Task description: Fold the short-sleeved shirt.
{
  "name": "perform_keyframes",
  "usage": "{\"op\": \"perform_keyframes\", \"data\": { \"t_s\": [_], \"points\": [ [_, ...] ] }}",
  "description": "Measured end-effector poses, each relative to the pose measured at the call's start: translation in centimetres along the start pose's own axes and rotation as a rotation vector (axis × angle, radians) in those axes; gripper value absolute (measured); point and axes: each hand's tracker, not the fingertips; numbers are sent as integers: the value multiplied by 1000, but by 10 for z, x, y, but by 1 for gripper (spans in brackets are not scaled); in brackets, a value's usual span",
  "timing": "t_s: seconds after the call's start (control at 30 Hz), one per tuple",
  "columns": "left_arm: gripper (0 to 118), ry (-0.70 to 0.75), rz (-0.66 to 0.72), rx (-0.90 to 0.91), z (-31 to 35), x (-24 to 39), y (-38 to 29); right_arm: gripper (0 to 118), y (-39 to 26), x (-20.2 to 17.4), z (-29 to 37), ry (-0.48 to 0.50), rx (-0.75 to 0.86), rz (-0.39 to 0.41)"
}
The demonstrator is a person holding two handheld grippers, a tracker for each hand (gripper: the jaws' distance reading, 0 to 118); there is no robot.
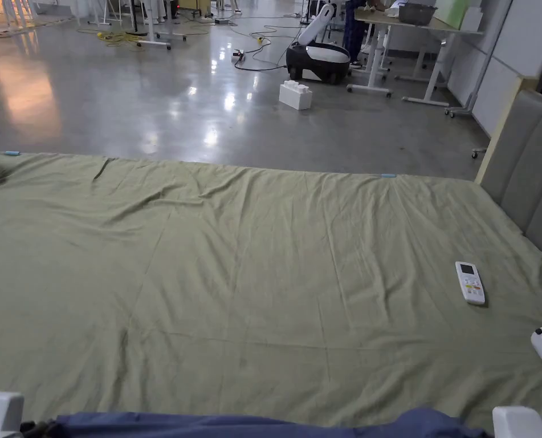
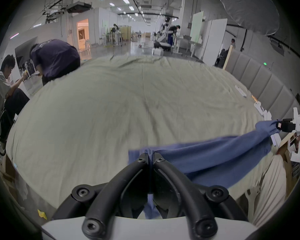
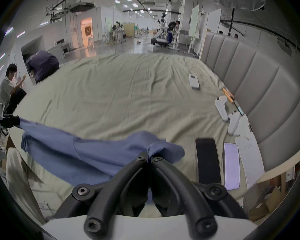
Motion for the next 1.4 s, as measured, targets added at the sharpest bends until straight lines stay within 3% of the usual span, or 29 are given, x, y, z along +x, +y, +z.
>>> {"op": "perform_keyframes", "data": {
  "t_s": [0.23,0.43,0.57,0.63,0.7,0.73,0.77,0.83,0.97,1.13,1.2,1.33,1.4],
  "points": [
    [4,12,-28,-181,-30,1,-27,3,-35,-6,-44,-42,-187,37],
    [4,44,-30,-222,-47,9,-30,3,-41,-17,-67,-64,-219,50],
    [4,61,-104,-229,-47,16,-28,4,-35,-21,-62,-89,-219,56],
    [6,47,-141,-218,-39,15,-23,13,-31,-20,-48,-144,-196,69],
    [16,41,-125,-177,-28,12,-15,47,-23,-19,-29,-167,-140,56],
    [25,39,-101,-125,-22,11,-8,64,-16,-18,-17,-151,-88,26],
    [44,28,-79,-76,-16,11,-1,75,-11,-19,-8,-138,-45,5],
    [61,16,-51,27,-7,14,12,76,3,-23,5,-135,34,-15],
    [63,20,-40,225,3,33,37,82,25,-45,17,-120,295,-9],
    [63,67,-35,432,14,66,58,82,44,-81,19,-103,534,-48],
    [63,78,5,524,21,79,60,77,49,-96,21,-112,614,-46],
    [52,117,28,656,31,98,60,40,61,-122,33,-169,776,-23],
    [30,139,27,707,33,99,60,25,64,-126,35,-126,786,-54]
  ]
}}
